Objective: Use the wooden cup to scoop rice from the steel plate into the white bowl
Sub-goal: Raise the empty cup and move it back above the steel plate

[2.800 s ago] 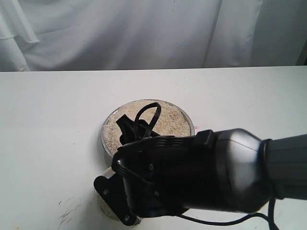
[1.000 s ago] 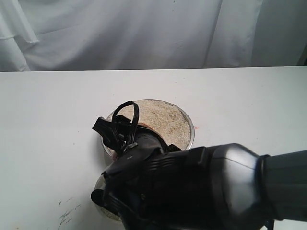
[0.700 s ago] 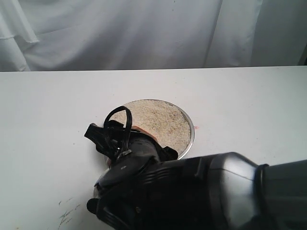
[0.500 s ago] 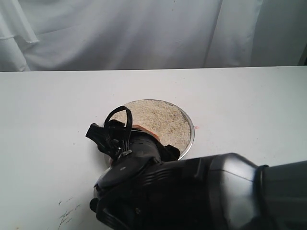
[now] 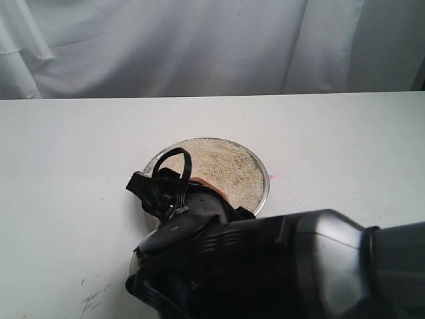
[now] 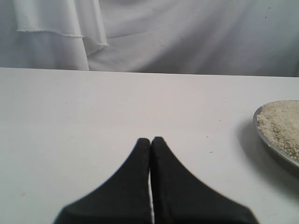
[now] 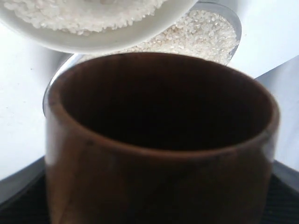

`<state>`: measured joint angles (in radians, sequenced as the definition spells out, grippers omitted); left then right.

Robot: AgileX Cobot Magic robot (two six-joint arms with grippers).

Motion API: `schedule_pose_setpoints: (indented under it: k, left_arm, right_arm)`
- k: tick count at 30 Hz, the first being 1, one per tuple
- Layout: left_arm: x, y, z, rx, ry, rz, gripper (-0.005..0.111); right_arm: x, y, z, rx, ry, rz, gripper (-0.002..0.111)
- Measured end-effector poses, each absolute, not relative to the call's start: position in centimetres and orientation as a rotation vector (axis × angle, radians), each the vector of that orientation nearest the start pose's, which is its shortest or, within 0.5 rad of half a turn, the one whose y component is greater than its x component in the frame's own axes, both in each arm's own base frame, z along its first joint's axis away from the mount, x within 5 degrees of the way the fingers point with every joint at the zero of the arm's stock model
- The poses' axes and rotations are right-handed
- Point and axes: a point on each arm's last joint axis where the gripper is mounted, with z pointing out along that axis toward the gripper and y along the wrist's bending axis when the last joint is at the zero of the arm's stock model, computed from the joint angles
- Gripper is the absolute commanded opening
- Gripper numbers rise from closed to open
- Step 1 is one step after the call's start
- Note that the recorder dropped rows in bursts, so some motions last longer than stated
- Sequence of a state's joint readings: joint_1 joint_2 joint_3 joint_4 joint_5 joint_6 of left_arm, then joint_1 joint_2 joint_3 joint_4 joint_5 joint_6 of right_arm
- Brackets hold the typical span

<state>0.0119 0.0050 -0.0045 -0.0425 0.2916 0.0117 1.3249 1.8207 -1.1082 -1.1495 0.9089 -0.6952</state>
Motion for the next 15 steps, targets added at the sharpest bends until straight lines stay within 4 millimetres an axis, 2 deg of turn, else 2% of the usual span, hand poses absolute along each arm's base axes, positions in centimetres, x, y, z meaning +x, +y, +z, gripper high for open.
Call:
schedule_pose_setpoints:
  k: [15]
  left_arm:
    - [5.48,-0.05,18.81,-0.028,1.775,-0.023,0.000]
  right_arm:
    - [14.22,32.11,21.09,-2.510,0.655,-1.006,0.000]
